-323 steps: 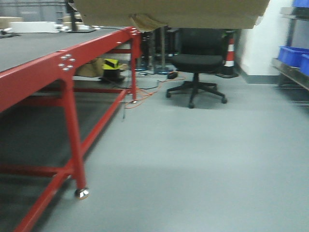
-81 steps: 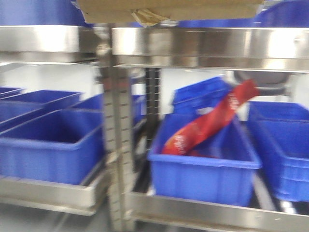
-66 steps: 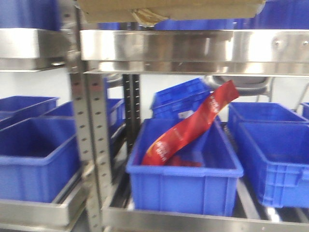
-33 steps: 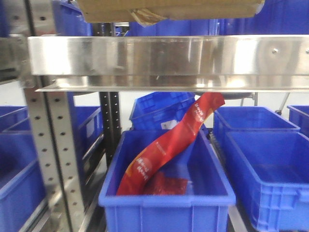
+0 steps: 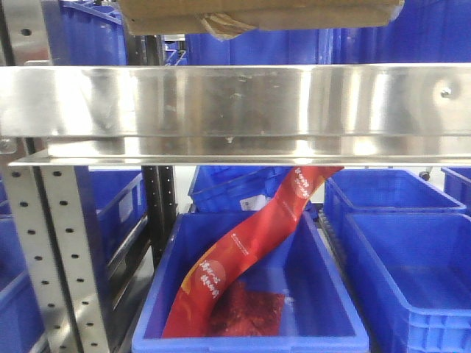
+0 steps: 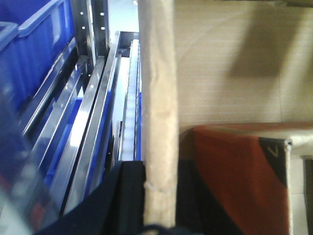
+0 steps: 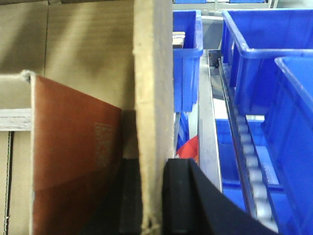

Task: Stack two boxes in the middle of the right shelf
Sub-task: 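Carry the boxes toward the steel shelf with blue bins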

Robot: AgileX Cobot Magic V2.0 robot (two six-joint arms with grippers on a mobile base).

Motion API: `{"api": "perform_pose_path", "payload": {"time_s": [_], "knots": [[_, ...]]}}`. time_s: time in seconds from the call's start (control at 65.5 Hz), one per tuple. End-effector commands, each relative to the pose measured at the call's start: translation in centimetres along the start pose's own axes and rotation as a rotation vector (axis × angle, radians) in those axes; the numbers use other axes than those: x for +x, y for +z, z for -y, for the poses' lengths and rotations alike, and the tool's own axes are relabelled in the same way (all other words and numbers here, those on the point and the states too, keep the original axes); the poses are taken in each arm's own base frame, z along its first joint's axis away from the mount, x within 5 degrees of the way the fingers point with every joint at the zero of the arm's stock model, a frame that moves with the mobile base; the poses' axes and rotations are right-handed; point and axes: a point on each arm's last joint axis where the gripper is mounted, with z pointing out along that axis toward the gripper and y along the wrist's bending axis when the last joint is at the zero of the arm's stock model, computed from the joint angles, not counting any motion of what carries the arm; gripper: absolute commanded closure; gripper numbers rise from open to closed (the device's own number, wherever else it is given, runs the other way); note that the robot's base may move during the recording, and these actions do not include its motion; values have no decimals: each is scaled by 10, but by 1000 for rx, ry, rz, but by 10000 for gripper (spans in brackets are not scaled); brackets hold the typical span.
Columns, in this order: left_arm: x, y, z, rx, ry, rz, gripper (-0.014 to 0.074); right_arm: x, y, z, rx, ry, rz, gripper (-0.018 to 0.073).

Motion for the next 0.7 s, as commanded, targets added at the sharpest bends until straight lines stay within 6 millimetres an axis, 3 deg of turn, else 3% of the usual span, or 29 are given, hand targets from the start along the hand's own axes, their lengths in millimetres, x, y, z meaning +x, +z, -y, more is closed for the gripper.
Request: {"api": "perform_pose_path", "payload": {"time_s": [0.0,0.687], "knots": [[-11,-9,-2,24,-19,65,707,-14,-9,-3,-35,6,107,721],[-11,-9,-2,24,-19,65,707,-14,-9,-3,-35,6,107,721]]}}
